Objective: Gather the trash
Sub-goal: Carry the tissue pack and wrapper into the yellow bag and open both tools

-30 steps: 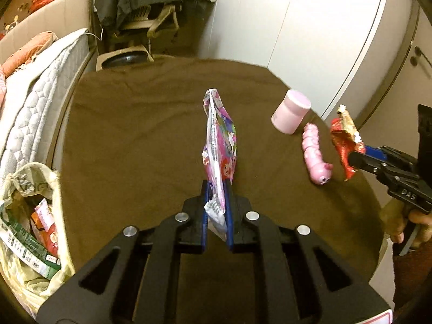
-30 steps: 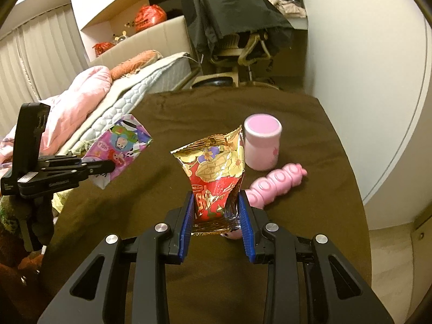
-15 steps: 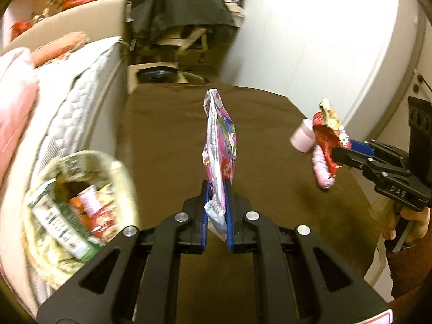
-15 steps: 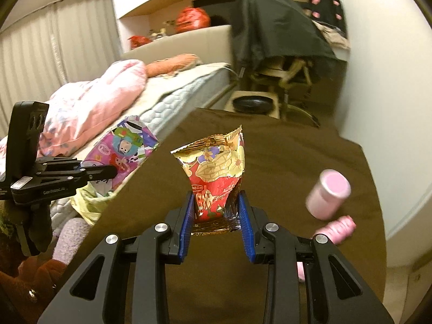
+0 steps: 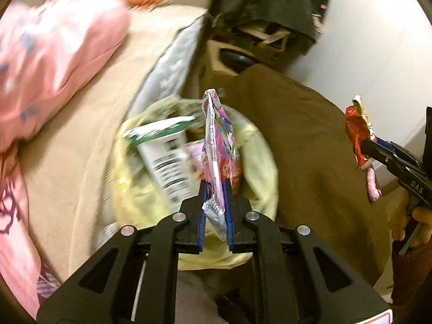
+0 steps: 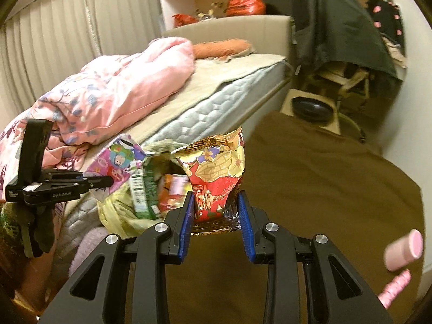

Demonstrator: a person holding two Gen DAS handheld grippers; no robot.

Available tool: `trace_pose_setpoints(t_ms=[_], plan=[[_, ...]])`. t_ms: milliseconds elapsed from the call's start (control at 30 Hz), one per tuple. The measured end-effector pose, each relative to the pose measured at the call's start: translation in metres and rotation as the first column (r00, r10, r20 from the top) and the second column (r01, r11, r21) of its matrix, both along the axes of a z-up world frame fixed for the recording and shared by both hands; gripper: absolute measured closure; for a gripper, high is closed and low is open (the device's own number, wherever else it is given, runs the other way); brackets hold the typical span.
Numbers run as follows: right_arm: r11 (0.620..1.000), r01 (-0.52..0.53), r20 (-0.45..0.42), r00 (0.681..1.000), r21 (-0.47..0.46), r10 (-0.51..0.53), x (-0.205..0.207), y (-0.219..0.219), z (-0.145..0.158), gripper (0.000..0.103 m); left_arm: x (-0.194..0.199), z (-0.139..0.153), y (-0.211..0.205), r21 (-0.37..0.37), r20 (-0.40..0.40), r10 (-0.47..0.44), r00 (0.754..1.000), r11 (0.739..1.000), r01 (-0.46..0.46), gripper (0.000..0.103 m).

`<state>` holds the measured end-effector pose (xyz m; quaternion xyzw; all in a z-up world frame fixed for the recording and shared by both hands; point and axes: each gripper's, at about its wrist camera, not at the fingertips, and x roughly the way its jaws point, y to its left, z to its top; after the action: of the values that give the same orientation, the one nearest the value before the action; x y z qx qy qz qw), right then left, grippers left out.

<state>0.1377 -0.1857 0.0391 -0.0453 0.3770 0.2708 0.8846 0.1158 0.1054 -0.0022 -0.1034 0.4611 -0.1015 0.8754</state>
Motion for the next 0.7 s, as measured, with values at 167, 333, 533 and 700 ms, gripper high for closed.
trace_pose_setpoints(t_ms=[167,333,533,700], plan=[[0.998,-0.053,-0.034,0.998,-0.025,0.052,0.012,0.032,-0.014,0.073,0.002,-0.013,0.019,0.004,-0.035,0.035,0.999,0.999,-0.035,0.093],[0.997,-0.075,-0.077,0.994,-0.019,0.073,0.025,0.045,-0.027,0.073,0.006,-0.02,0.015,0.051,-0.059,0.048,0.997,0.998,-0.045,0.093],[0.991,-0.126,-0.126,0.985,-0.042,0.12,0.04,0.064,-0.048,0.073,0.022,-0.035,0.007,0.052,-0.102,0.04,0.994,0.998,-0.035,0.093],[0.987,-0.154,-0.161,0.976,-0.051,0.144,0.057,0.082,-0.067,0.073,0.045,-0.058,-0.004,0.067,-0.147,0.022,0.989,0.998,-0.013,0.093]])
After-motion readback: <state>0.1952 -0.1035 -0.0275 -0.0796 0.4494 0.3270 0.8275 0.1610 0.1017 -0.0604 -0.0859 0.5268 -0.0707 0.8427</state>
